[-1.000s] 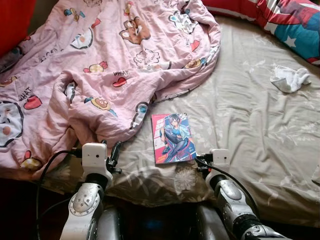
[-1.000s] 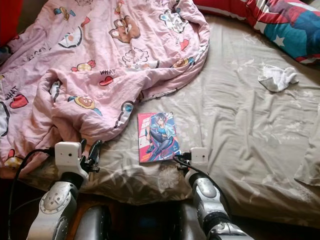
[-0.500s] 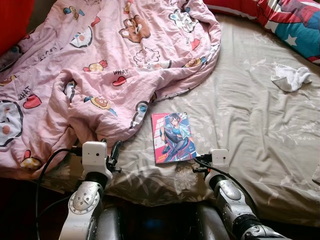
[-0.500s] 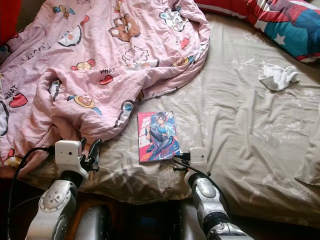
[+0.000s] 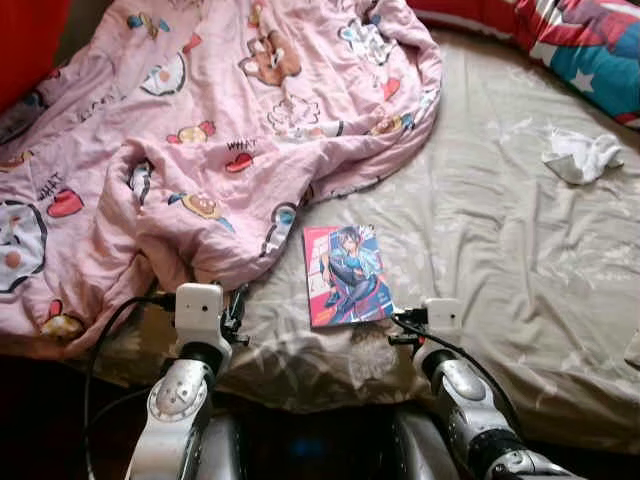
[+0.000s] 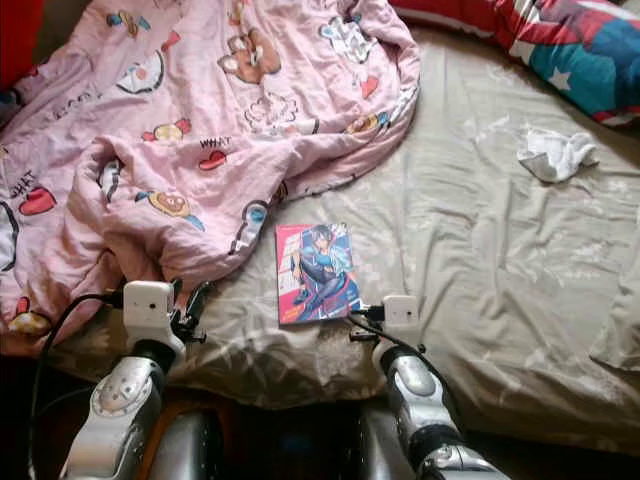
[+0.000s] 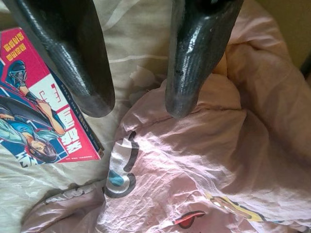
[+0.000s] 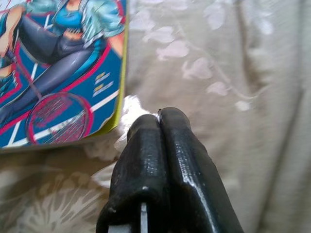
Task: Clean up the room
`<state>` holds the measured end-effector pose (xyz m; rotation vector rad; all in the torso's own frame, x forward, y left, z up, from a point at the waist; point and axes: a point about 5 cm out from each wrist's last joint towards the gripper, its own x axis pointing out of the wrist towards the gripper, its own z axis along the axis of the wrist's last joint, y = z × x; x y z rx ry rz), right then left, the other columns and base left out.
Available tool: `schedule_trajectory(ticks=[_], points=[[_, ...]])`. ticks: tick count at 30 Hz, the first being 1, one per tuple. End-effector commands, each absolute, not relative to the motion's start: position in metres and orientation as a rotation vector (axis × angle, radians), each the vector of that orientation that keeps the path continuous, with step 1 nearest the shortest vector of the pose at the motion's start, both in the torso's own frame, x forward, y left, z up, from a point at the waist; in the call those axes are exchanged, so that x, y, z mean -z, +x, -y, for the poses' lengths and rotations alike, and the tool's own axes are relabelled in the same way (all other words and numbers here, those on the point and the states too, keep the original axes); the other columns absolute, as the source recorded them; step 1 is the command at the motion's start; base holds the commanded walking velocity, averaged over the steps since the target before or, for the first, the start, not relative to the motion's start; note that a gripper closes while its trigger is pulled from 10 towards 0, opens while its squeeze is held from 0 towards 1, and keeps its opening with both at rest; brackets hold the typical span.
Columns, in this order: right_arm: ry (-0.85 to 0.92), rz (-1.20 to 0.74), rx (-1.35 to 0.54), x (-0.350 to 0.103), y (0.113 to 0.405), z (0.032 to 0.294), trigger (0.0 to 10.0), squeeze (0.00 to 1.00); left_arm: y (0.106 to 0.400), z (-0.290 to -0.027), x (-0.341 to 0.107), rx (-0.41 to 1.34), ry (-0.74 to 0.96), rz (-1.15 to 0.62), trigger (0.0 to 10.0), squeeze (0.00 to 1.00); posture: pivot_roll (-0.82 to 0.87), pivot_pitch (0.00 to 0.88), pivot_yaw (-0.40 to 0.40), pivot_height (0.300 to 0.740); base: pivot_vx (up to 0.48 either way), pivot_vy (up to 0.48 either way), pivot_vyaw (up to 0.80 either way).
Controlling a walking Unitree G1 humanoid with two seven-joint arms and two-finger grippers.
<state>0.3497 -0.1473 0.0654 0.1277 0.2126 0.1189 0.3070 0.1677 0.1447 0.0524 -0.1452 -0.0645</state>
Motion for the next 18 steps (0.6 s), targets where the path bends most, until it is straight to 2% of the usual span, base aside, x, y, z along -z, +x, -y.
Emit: schedule_trajectory(ticks=[1, 18], points=[[0.154, -0.196, -0.071, -0.062, 0.346, 0.157, 0.0, 0.00, 0.306, -0.168, -0.135, 0.060, 0.070, 0.118, 10.0, 0.00, 0.05, 0.307, -0.063, 0.603, 0.000, 0.000, 0.00], [0.194, 0.044, -0.018, -0.082, 0.337, 0.172, 0.0, 0.00, 0.317, -0.168, -0.118, 0.063, 0.073, 0.103, 10.0, 0.00, -0.02, 0.196, -0.064, 0.603, 0.000, 0.000, 0.00]])
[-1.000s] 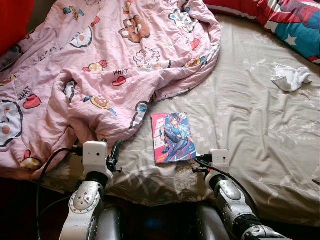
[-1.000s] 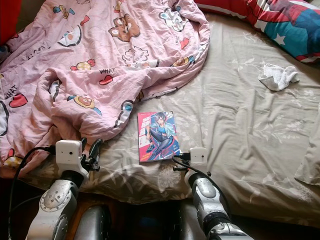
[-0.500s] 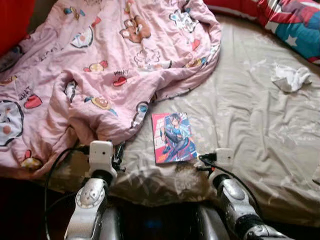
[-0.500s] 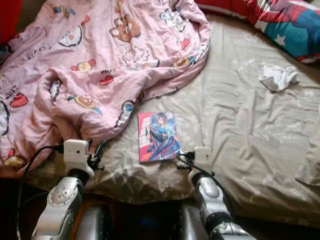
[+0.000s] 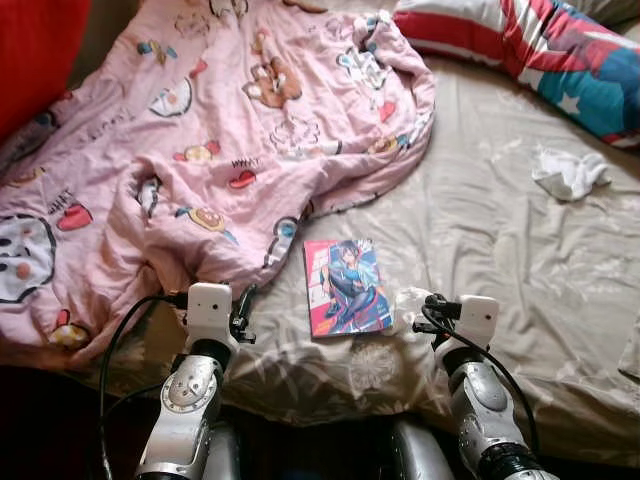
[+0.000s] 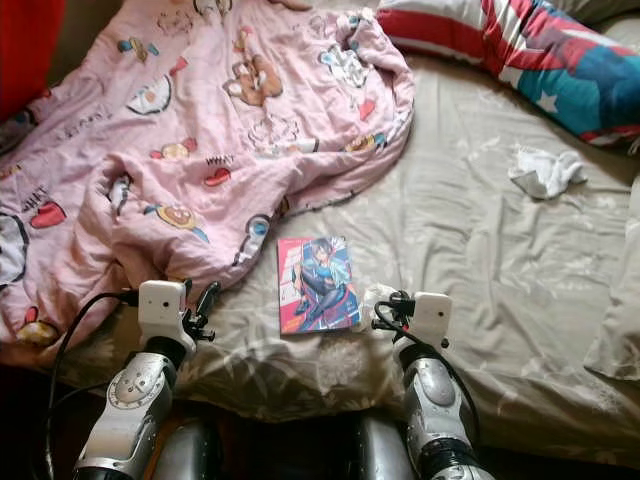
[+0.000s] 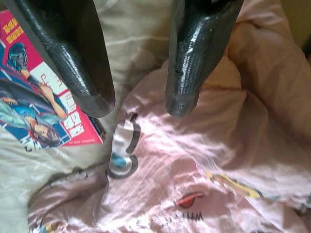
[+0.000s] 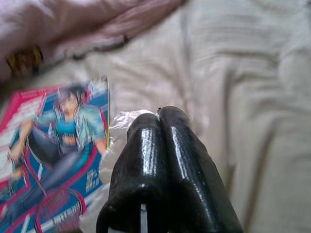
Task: Clean up the room
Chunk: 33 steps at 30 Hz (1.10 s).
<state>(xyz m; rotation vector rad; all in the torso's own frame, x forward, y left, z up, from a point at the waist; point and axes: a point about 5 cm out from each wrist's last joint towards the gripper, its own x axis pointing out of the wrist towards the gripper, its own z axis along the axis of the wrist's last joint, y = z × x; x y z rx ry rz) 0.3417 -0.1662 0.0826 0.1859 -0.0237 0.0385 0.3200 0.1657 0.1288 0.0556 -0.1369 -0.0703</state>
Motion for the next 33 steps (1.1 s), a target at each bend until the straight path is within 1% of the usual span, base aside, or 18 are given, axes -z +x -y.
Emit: schedule_trajectory(ticks=[1, 6, 10, 11, 12, 18, 22, 25, 27, 30, 33], points=[[0.190, 0.061, -0.016, -0.084, 0.337, 0.174, 0.0, 0.00, 0.317, -0.169, -0.117, 0.063, 0.074, 0.102, 10.0, 0.00, -0.02, 0.193, -0.064, 0.603, 0.000, 0.000, 0.00], [0.146, 0.090, -0.043, -0.087, 0.331, 0.176, 0.0, 0.00, 0.319, -0.169, -0.112, 0.059, 0.068, 0.096, 10.0, 0.00, -0.04, 0.163, -0.069, 0.603, 0.000, 0.000, 0.00], [0.155, 0.080, -0.026, -0.082, 0.324, 0.179, 0.0, 0.00, 0.320, -0.169, -0.109, 0.047, 0.054, 0.091, 10.0, 0.00, -0.04, 0.147, -0.072, 0.603, 0.000, 0.000, 0.00], [0.112, 0.052, -0.036, -0.076, 0.321, 0.179, 4.8, 0.00, 0.318, -0.171, -0.103, 0.025, 0.039, 0.074, 10.0, 0.00, -0.05, 0.139, -0.072, 0.603, 0.000, 0.000, 0.00], [0.088, 0.044, -0.040, -0.075, 0.321, 0.180, 10.0, 0.00, 0.317, -0.172, -0.101, 0.020, 0.035, 0.069, 10.0, 0.00, -0.05, 0.137, -0.072, 0.603, 0.000, 0.000, 0.00], [0.099, 0.030, -0.013, -0.076, 0.323, 0.182, 10.0, 0.00, 0.315, -0.179, -0.092, -0.002, 0.038, 0.048, 10.0, 0.00, -0.05, 0.126, -0.069, 0.603, 0.000, 0.000, 0.00], [0.106, 0.024, 0.003, -0.076, 0.327, 0.182, 10.0, 0.00, 0.314, -0.182, -0.081, -0.019, 0.042, 0.015, 10.0, 0.00, -0.05, 0.100, -0.057, 0.603, 0.000, 0.000, 0.00], [0.116, 0.052, -0.002, -0.083, 0.331, 0.182, 10.0, 0.00, 0.316, -0.182, -0.081, -0.019, 0.041, 0.012, 10.0, 0.00, -0.05, 0.096, -0.055, 0.603, 0.000, 0.000, 0.00], [0.088, 0.062, 0.004, -0.085, 0.333, 0.182, 10.0, 0.00, 0.319, -0.181, -0.081, -0.016, 0.040, 0.009, 10.0, 0.00, -0.06, 0.087, -0.050, 0.603, 0.000, 0.000, 0.00], [0.062, 0.028, 0.021, -0.081, 0.334, 0.184, 10.0, 0.00, 0.320, -0.180, -0.080, -0.014, 0.037, 0.007, 10.0, 0.00, -0.06, 0.080, -0.046, 0.603, 0.000, 0.000, 0.00], [0.089, 0.008, 0.030, -0.078, 0.334, 0.185, 10.0, 0.00, 0.322, -0.178, -0.079, -0.010, 0.034, 0.006, 10.0, 0.00, -0.05, 0.070, -0.044, 0.603, 0.000, 0.000, 0.00]])
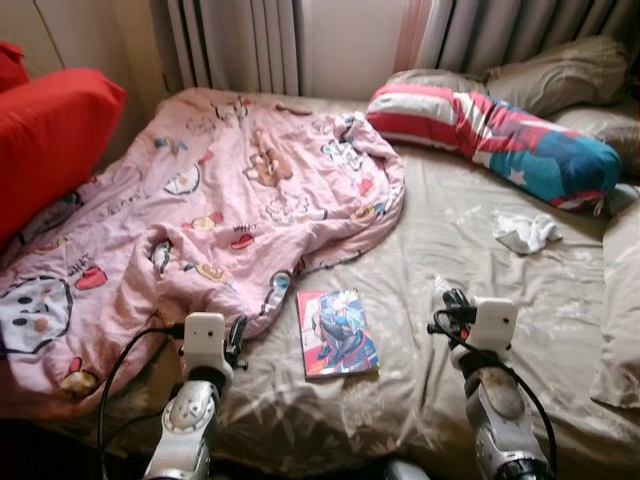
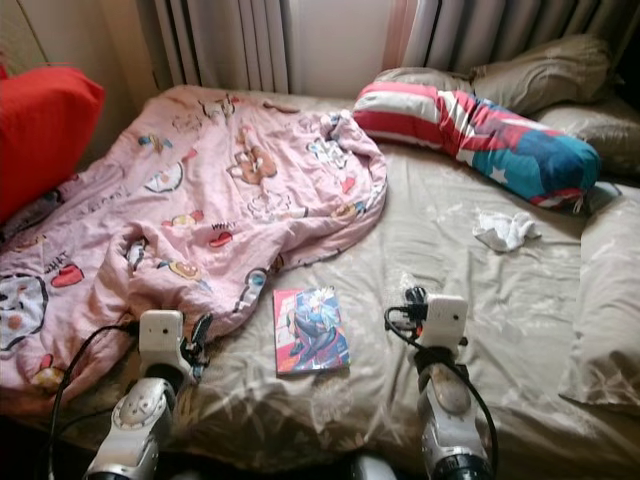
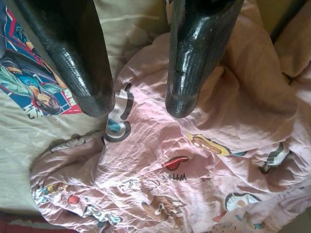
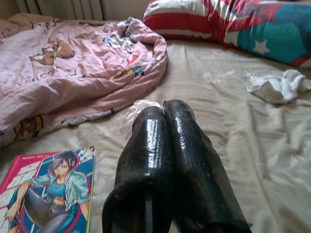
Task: Clean up the room
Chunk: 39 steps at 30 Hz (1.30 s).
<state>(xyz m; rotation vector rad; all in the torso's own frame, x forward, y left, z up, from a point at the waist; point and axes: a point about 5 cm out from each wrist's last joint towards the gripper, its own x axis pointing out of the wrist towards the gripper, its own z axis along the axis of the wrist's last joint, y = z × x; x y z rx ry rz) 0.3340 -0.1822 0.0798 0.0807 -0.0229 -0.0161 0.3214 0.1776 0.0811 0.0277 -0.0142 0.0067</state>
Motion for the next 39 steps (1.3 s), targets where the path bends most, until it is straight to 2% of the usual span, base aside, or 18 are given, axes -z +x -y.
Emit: schedule_trajectory(ticks=[1, 20, 25, 39], points=[[0.088, 0.006, 0.028, -0.077, 0.334, 0.184, 10.0, 0.00, 0.322, -0.178, -0.079, -0.010, 0.034, 0.006, 10.0, 0.00, -0.05, 0.069, -0.044, 0.603, 0.000, 0.000, 0.00], [0.078, 0.006, 0.010, -0.082, 0.342, 0.182, 10.0, 0.00, 0.328, -0.192, -0.073, -0.081, -0.012, -0.023, 10.0, 0.00, -0.04, 0.000, -0.055, 0.608, 0.000, 0.000, 0.00], [0.083, -0.015, 0.023, -0.078, 0.341, 0.187, 10.0, 0.00, 0.326, -0.194, -0.066, -0.091, -0.017, -0.060, 10.0, 0.00, -0.04, 0.000, -0.048, 0.643, 0.000, 0.000, 0.00], [0.079, -0.233, 0.066, -0.031, 0.314, 0.191, 10.0, 0.00, 0.311, -0.205, -0.034, -0.113, 0.004, -0.236, 10.0, 0.00, -0.03, 0.000, -0.042, 0.740, 0.000, 0.000, 0.00]])
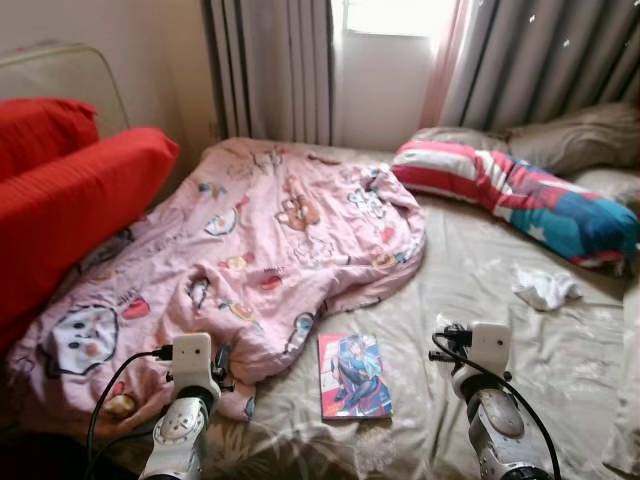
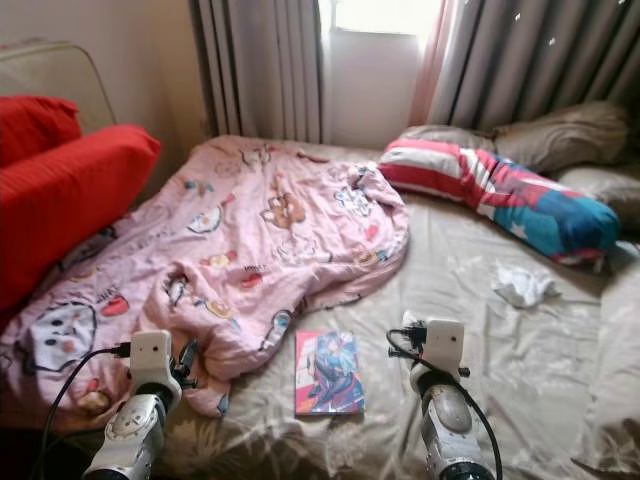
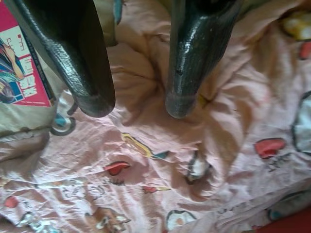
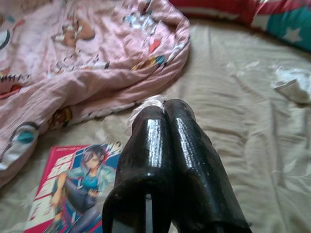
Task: Clean up the room
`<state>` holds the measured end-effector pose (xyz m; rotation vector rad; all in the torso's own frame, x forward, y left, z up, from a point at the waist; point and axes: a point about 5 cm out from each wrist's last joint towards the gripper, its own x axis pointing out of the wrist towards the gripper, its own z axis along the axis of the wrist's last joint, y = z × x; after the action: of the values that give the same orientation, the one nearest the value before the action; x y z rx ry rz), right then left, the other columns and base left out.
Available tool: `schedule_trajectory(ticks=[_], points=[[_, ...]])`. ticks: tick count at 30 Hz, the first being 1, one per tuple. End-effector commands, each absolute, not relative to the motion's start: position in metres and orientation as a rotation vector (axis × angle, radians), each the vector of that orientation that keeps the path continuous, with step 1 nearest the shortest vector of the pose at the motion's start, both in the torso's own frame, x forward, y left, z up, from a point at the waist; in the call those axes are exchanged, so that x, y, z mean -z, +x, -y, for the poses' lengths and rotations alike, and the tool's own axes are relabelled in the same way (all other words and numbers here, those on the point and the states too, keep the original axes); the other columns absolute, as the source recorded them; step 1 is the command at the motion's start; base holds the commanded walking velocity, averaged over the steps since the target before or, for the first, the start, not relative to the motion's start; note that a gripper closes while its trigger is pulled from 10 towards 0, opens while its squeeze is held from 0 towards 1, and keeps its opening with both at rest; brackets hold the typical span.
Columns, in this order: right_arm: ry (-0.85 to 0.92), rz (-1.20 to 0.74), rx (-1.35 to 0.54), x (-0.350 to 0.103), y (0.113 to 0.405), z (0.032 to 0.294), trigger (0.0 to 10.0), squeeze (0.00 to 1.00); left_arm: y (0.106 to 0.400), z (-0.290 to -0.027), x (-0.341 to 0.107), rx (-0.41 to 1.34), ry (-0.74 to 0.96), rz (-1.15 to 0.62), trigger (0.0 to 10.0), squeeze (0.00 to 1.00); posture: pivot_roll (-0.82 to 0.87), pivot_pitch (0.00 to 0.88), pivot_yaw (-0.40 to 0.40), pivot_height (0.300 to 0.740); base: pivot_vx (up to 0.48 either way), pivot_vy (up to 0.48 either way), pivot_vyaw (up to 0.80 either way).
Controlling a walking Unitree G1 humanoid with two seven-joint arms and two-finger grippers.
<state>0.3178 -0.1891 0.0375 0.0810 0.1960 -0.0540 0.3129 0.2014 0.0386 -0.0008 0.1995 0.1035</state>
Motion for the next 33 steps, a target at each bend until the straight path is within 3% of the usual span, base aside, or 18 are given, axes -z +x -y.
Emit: schedule_trajectory(ticks=[1, 10, 15, 23, 33], points=[[0.078, -0.240, 0.068, -0.030, 0.313, 0.191, 10.0, 0.00, 0.310, -0.206, -0.032, -0.114, 0.005, -0.244, 10.0, 0.00, -0.03, 0.000, -0.042, 0.740, 0.000, 0.000, 0.00], [0.085, -0.430, 0.138, 0.000, 0.291, 0.204, 10.0, 0.00, 0.290, -0.208, -0.001, -0.086, 0.013, -0.452, 10.0, 0.00, -0.02, 0.000, -0.048, 0.740, 0.000, 0.000, 0.00], [0.089, -0.595, 0.191, 0.028, 0.261, 0.211, 10.0, 0.00, 0.266, -0.220, 0.021, -0.138, 0.022, -0.597, 10.0, 0.00, -0.01, 0.000, -0.046, 0.740, 0.000, 0.000, 0.00], [0.083, -0.685, 0.207, 0.044, 0.240, 0.215, 10.0, 0.00, 0.245, -0.224, 0.039, -0.178, 0.001, -0.699, 10.0, 0.00, -0.01, 0.000, -0.048, 0.740, 0.000, 0.000, 0.00], [0.094, -0.726, 0.213, 0.050, 0.234, 0.213, 10.0, 0.00, 0.233, -0.221, 0.049, -0.179, 0.014, -0.772, 10.0, 0.00, -0.01, 0.000, -0.042, 0.740, 0.000, 0.000, 0.00]])
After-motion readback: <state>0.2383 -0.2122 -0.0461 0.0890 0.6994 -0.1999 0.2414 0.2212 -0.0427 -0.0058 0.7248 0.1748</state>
